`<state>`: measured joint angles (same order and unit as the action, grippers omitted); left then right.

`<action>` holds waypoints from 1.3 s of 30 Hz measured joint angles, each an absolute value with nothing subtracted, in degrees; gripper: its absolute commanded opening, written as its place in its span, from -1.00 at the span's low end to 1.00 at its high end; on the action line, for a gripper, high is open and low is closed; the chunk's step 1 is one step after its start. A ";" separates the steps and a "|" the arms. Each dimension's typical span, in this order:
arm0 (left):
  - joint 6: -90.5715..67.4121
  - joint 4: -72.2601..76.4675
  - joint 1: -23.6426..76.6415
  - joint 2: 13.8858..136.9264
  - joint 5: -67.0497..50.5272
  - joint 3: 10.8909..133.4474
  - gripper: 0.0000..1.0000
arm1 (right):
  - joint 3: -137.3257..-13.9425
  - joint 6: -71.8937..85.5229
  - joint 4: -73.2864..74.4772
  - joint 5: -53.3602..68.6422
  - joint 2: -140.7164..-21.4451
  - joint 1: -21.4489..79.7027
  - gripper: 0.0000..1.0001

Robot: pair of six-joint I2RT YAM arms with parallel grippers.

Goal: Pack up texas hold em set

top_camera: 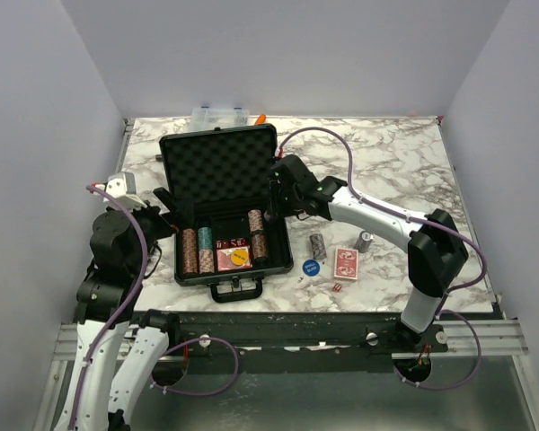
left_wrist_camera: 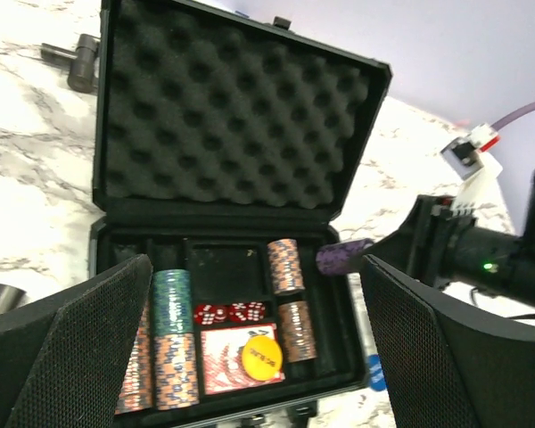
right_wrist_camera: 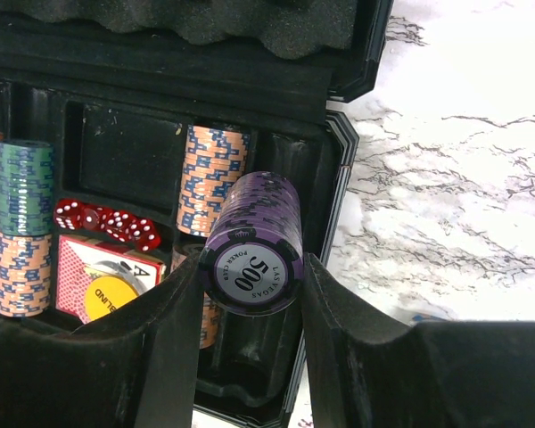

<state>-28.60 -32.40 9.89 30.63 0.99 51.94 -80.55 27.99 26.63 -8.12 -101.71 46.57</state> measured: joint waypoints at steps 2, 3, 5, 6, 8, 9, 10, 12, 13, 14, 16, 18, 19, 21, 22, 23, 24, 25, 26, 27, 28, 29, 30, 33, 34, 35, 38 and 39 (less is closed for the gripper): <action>-26.70 -32.18 9.89 30.57 1.43 51.05 0.97 | -80.55 27.73 26.63 -8.12 -101.71 46.57 -0.99; -25.76 -32.01 9.89 30.50 2.04 50.33 0.98 | -80.55 27.46 26.63 -8.12 -101.71 46.57 -0.99; -24.12 -31.59 9.89 30.28 3.88 48.56 0.95 | -80.55 26.98 26.61 -8.12 -101.71 46.57 -0.99; -23.44 -31.24 9.89 30.11 4.95 47.42 0.94 | -80.55 26.79 26.61 -8.12 -101.71 46.57 -0.99; -22.50 -31.05 9.89 30.04 6.46 45.41 0.94 | -80.53 26.04 26.55 -8.12 -101.71 46.57 -0.99; -21.80 -31.16 9.89 30.30 7.14 44.47 0.94 | -80.53 25.65 26.37 -8.10 -101.71 46.57 -0.99; -21.45 -31.29 9.89 30.59 7.40 43.94 0.94 | -80.49 25.28 26.11 -8.10 -101.71 46.63 -0.99; -20.40 -31.42 9.89 31.38 7.53 43.42 0.94 | -80.14 24.45 25.28 -8.10 -101.71 46.78 -0.99; -19.94 -31.38 9.89 31.75 7.55 43.42 0.94 | -79.90 24.01 24.84 -8.10 -101.71 46.89 -0.99; -19.62 -31.33 9.89 31.97 7.60 43.42 0.94 | -79.61 23.70 24.47 -8.10 -101.71 47.05 -0.99; -18.90 -31.35 9.89 32.47 8.03 43.42 0.94 | -79.20 23.00 24.05 -8.12 -101.71 47.35 -0.99; -18.41 -31.33 9.89 32.53 8.58 43.40 0.94 | -79.05 22.55 23.99 -8.32 -101.71 47.68 -0.99; -18.24 -31.35 9.89 32.49 8.73 43.35 0.94 | -78.98 22.39 23.81 -8.45 -101.71 47.90 -0.99; -17.93 -31.33 9.89 32.36 9.10 43.35 0.95 | -78.65 22.13 23.16 -8.84 -101.71 48.36 -0.99; -17.87 -31.33 9.89 32.34 9.32 43.35 0.94 | -78.41 21.98 22.87 -9.06 -101.71 48.58 -0.99; -17.80 -31.33 9.89 32.38 9.47 43.35 0.94 | -78.06 21.91 22.46 -9.37 -101.69 48.80 -0.99; -17.74 -31.35 9.89 32.45 9.50 43.35 0.94 | -77.67 21.82 22.04 -9.61 -101.69 48.99 -0.99; -17.72 -31.31 9.89 32.49 9.50 43.35 0.94 | -77.32 21.74 21.87 -9.80 -101.69 49.10 -0.99; -17.74 -31.33 9.89 32.64 9.45 43.35 0.93 | -76.99 21.56 21.85 -9.98 -101.69 49.21 -0.99; -17.74 -31.33 9.89 32.77 9.45 43.35 0.93 | -76.71 21.43 21.82 -10.24 -101.69 49.30 -0.99; -17.74 -31.31 9.89 32.99 9.37 43.35 0.93 | -76.42 21.26 21.76 -10.66 -101.69 49.41 -0.99; -17.74 -31.33 9.89 33.17 9.17 43.35 0.93 | -76.09 20.95 21.47 -11.14 -101.69 49.45 -0.99; -17.74 -31.33 9.89 33.32 8.86 43.35 0.93 | -75.88 20.86 21.23 -11.51 -101.69 49.45 -0.99; -17.74 -31.33 9.89 33.26 8.08 43.35 0.93 | -75.53 20.21 20.75 -13.02 -101.69 49.52 -0.99; -17.74 -31.33 9.89 33.04 8.01 43.35 0.93 | -75.46 19.88 20.56 -13.41 -101.69 49.52 -0.99; -17.74 -31.35 9.89 32.84 7.97 43.35 0.93 | -75.40 19.57 20.27 -13.80 -101.69 49.54 -0.99; -17.74 -31.33 9.89 32.01 7.97 43.35 0.93 | -75.09 18.79 19.44 -14.63 -101.69 49.56 -0.99; -17.76 -31.33 9.89 31.81 7.97 43.35 0.93 | -75.09 18.48 19.35 -14.81 -101.69 49.56 -0.99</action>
<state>-17.76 -31.33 9.89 31.81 7.97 43.35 -75.09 18.48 19.35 -14.81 -101.69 49.56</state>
